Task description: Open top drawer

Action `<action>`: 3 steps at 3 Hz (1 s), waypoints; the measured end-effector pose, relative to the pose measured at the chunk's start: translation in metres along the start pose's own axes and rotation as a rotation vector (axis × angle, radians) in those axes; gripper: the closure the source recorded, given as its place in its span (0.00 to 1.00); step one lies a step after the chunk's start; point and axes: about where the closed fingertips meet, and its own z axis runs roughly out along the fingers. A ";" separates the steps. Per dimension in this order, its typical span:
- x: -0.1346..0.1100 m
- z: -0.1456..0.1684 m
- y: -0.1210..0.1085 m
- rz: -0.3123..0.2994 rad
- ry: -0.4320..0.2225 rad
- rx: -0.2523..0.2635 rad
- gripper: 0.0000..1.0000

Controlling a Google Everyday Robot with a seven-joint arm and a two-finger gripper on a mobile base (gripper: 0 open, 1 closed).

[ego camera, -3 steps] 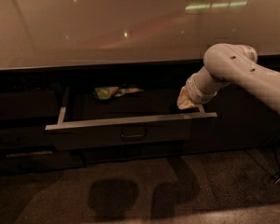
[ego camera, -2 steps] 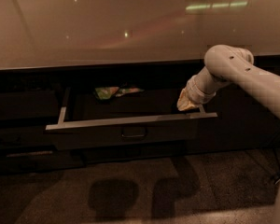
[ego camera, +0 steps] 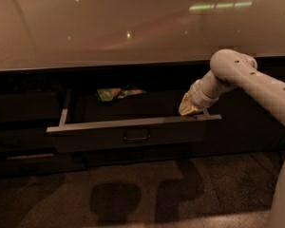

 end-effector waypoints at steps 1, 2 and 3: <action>-0.001 0.003 0.004 0.004 0.001 -0.015 0.81; -0.010 0.004 0.025 -0.002 -0.017 -0.013 0.58; -0.009 0.004 0.025 -0.002 -0.017 -0.013 0.35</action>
Offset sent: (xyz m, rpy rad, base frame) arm -0.1219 0.0169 -0.0207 0.0748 0.0031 0.0457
